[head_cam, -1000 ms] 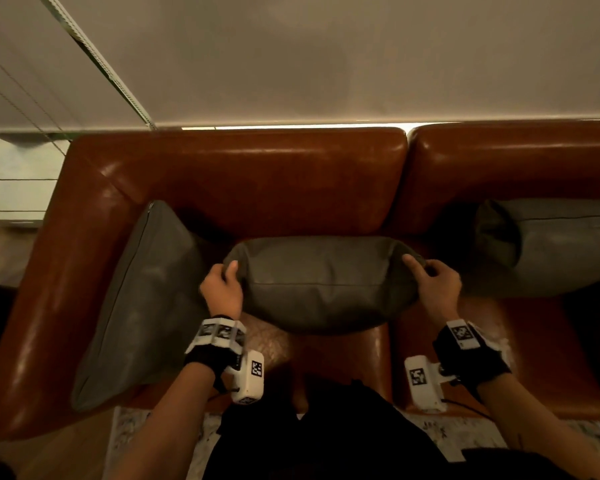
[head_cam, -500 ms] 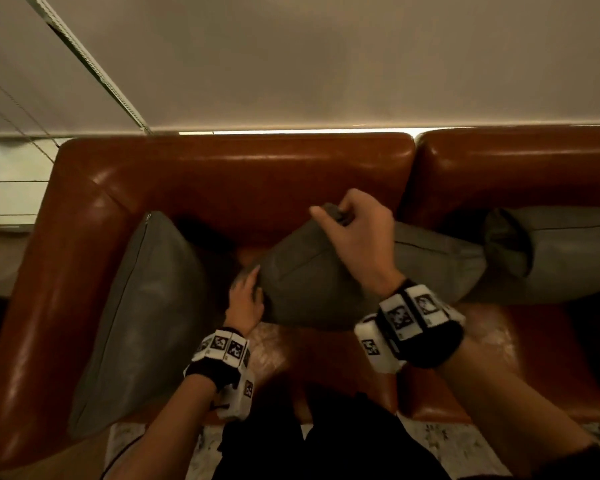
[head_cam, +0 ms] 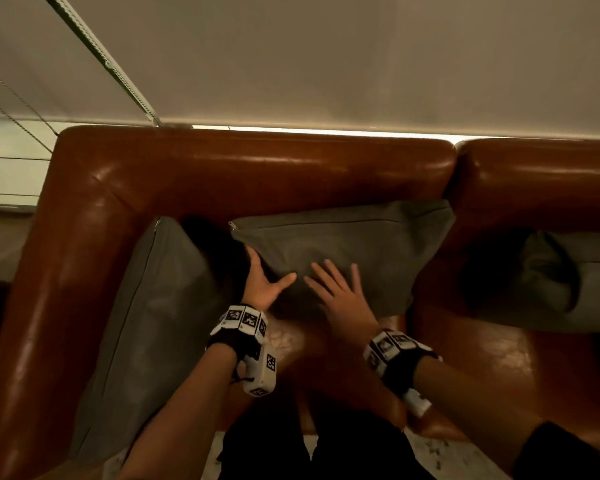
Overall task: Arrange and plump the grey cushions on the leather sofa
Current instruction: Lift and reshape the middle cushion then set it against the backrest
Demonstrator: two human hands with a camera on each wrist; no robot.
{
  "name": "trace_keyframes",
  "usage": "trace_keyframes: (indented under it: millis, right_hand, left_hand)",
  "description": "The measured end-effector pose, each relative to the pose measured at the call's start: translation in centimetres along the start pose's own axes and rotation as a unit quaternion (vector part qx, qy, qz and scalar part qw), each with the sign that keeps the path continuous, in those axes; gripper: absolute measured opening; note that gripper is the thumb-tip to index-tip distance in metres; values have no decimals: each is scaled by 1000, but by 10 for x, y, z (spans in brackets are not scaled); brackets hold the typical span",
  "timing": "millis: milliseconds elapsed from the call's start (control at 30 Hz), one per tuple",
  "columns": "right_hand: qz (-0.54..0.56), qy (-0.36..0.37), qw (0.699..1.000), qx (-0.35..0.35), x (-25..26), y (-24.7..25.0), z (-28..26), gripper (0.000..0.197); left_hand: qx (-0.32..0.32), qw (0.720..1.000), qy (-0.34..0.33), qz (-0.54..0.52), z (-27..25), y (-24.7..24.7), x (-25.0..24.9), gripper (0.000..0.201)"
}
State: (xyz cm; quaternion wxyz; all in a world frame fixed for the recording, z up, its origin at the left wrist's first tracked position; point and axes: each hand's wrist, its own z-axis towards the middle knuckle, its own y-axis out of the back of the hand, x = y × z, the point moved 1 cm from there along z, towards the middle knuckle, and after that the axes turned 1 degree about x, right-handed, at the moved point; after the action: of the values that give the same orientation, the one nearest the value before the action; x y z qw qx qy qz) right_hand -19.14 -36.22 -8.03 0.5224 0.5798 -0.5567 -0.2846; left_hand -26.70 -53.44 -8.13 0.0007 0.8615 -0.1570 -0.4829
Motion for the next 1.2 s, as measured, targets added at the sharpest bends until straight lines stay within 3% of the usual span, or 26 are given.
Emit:
trace_keyframes:
  millis: [67, 133, 267, 400, 467, 533, 567, 633, 700, 767, 867, 967, 1033, 1100, 1200]
  right_hand:
    - [-128, 28, 990, 60, -37, -12, -21, 95]
    - [-198, 83, 973, 78, -68, -17, -29, 107]
    - [-277, 120, 950, 75, -106, -13, 11, 110]
    - [-293, 95, 943, 130, -122, -11, 54, 120]
    - [-274, 81, 949, 133, -121, -19, 54, 122]
    - [-256, 77, 955, 128, -117, -22, 51, 121]
    - [-254, 79, 956, 124, -118, -21, 51, 120]
    - [-261, 77, 955, 118, -121, -20, 53, 119]
    - [-262, 69, 954, 127, -121, -19, 53, 116]
    - [-253, 53, 960, 108, -110, -20, 46, 108]
    - [-243, 94, 964, 58, -86, -31, 19, 91]
    - [-312, 226, 906, 177, -88, -37, 16, 76]
    - [-350, 249, 865, 259, -101, -38, 34, 67]
    - [-360, 218, 853, 308, -115, -40, 53, 57]
    - [-317, 133, 886, 311, -96, -45, 48, 47]
  left_hand:
    - [-25, 998, -17, 49, 13, -5, -6, 121]
    - [-57, 995, -32, 79, 29, -10, -9, 117]
    - [-108, 986, -14, 124, 68, -16, -26, 114]
    - [-134, 975, 5, 176, 93, -20, -36, 136]
    - [-165, 955, -14, 245, 88, -27, -31, 122]
    - [-179, 901, -92, 385, 83, -34, -29, 101]
    - [-156, 864, -153, 453, 84, -35, -32, 102]
    - [-40, 784, -250, 568, 93, -33, -46, 108]
    - [112, 747, -227, 614, 106, -30, -60, 115]
    - [161, 716, -189, 652, 114, -28, -67, 127]
    - [129, 729, -140, 657, 118, -32, -70, 129]
    - [116, 734, -116, 659, 112, -37, -75, 125]
    - [109, 730, -119, 664, 108, -38, -75, 125]
    - [117, 719, -128, 673, 108, -42, -81, 126]
    - [155, 706, -151, 675, 114, -60, -90, 128]
